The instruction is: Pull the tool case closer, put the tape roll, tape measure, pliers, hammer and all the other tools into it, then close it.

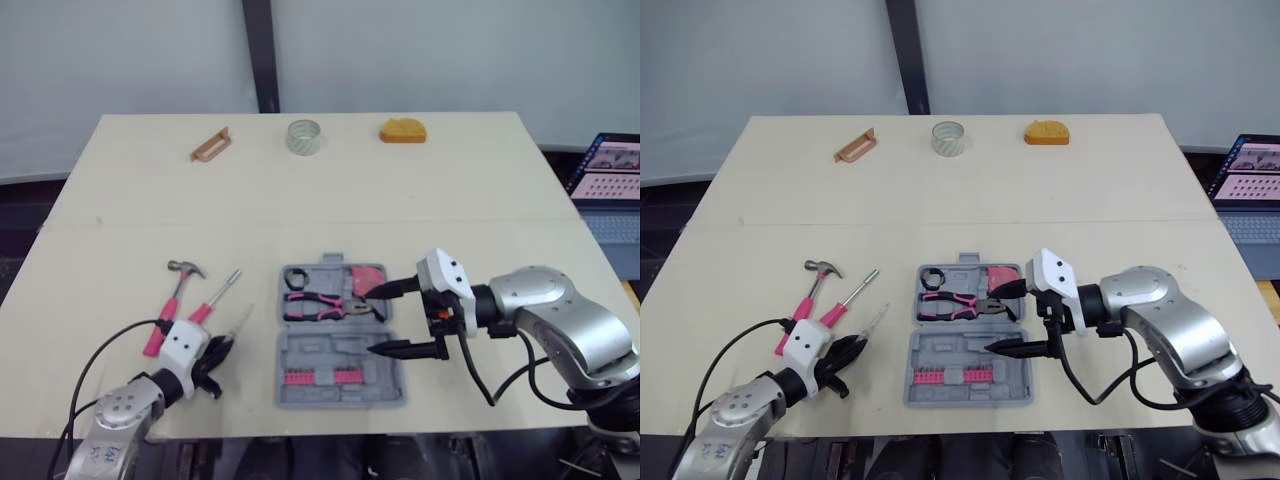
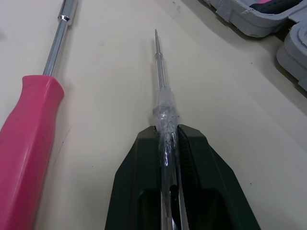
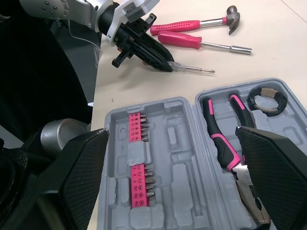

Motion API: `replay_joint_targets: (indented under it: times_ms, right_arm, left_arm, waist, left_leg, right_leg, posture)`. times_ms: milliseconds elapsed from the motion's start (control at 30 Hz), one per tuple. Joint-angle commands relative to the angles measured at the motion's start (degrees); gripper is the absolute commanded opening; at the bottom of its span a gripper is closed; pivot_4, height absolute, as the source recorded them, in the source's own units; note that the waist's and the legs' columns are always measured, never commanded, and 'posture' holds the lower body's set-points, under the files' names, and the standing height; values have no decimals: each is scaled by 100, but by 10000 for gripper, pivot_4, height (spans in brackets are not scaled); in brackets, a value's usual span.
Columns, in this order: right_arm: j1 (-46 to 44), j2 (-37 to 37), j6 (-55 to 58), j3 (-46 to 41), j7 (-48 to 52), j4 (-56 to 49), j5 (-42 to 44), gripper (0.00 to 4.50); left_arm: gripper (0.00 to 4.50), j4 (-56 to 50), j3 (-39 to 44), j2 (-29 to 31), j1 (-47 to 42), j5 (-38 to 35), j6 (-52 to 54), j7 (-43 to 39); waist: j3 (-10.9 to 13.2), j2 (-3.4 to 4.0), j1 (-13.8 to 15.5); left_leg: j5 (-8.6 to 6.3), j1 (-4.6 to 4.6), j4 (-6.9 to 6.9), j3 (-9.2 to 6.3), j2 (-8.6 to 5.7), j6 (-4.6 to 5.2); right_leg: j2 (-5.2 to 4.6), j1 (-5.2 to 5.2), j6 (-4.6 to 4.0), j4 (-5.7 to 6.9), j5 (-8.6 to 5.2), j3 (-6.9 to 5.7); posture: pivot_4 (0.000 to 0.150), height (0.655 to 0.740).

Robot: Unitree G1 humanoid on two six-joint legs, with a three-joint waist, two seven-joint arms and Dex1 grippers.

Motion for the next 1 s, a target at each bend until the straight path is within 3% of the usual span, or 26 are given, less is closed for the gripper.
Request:
replay_joint_targets:
  times_ms: [33, 233, 467, 600, 800, 1000]
  right_arm:
    - [-112, -30, -58, -205, 63, -200, 166, 45000]
    - [83, -175, -56, -533, 134, -331, 413, 45000]
    - [501, -658, -269, -865, 420, -267, 368, 45000]
    - [616, -837, -482, -871, 458, -115, 165, 45000]
    - [767, -775, -839, -837, 396, 41, -89, 45000]
    - [951, -762, -1004, -837, 341, 55, -241, 45000]
  left_arm:
    - [605, 99, -119, 35, 12, 29, -39, -123]
    - [605, -704, 185, 657, -150, -461, 409, -751]
    - [605, -991, 246, 1929, -1199, -1263, 1063, -2066]
    - [605, -763, -395, 2619, -2260, -1293, 1445, -2847]
    - [605, -457, -1731, 2698, -4179, -1095, 2369, -3350]
    - [605, -563, -2604, 2763, -4874, -905, 2867, -3741]
  waist:
    - [0, 0, 4]
    - [1, -1, 1]
    - [3, -5, 1]
    - [5, -7, -5]
    - [8, -12, 3]
    - [12, -20, -14]
  left_leg:
    - [0, 0, 0, 0, 0, 0]
    - [0, -3, 0, -1, 0, 0]
    - [-1, -4, 2, 1, 0, 1]
    - [0, -2, 0, 2, 1, 0]
    - [0, -7, 1, 4, 0, 1]
    - [0, -7, -2, 6, 2, 1]
  right_leg:
    - [0, 0, 0, 0, 0, 0]
    - [1, -2, 0, -2, 0, -1]
    - [1, -1, -2, -2, 1, 3]
    - [6, -2, -2, -4, 1, 5]
    - [7, -4, 0, -3, 2, 5]
    - [11, -6, 1, -4, 2, 6]
  posture:
    - [1500, 7400]
    - [1500, 7400]
    - [1500, 7400]
    - [1500, 7400]
    - [1500, 7400]
    - [1500, 7400]
